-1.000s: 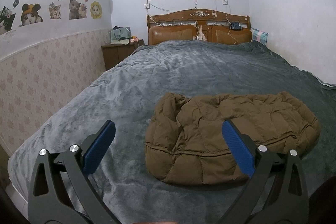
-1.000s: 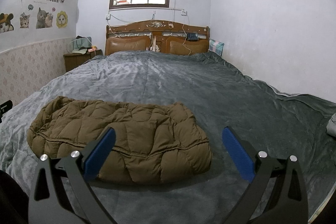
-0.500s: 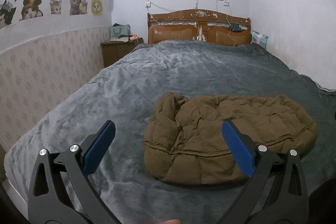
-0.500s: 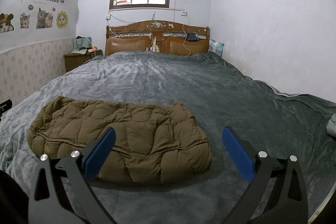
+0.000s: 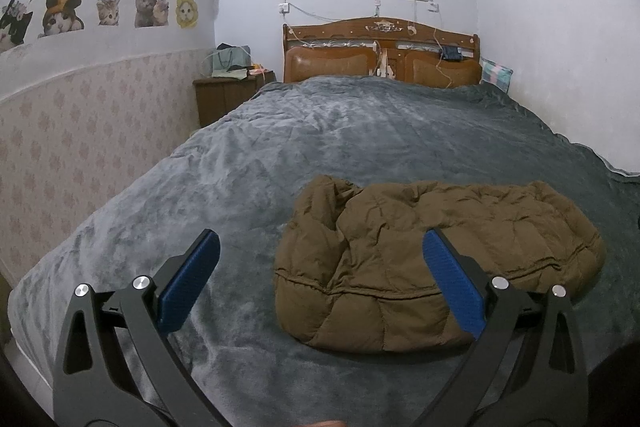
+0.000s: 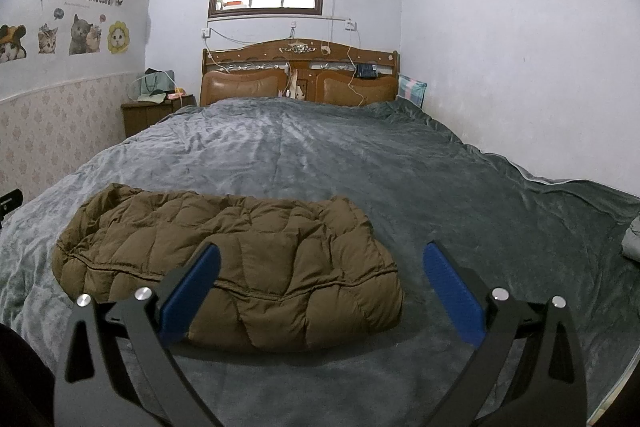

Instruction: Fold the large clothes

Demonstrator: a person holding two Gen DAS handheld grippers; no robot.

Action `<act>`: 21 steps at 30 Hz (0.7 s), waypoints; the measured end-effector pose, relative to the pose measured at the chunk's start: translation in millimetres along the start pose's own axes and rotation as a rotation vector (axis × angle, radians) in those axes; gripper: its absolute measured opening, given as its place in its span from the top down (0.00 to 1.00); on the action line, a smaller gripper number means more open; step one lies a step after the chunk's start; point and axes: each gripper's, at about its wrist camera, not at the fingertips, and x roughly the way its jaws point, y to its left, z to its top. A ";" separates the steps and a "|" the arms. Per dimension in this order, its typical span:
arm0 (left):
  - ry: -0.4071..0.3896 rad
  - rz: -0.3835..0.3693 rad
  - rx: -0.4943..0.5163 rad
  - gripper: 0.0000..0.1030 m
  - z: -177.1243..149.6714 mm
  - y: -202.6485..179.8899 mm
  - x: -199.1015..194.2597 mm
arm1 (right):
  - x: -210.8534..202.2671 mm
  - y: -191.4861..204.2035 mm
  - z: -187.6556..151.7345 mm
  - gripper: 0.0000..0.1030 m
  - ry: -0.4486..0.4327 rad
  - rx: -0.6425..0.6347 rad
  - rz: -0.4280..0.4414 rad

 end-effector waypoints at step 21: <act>-0.004 0.006 0.015 0.03 0.0 0.2 -0.5 | -0.3 0.5 1.0 0.02 0.001 -0.002 0.000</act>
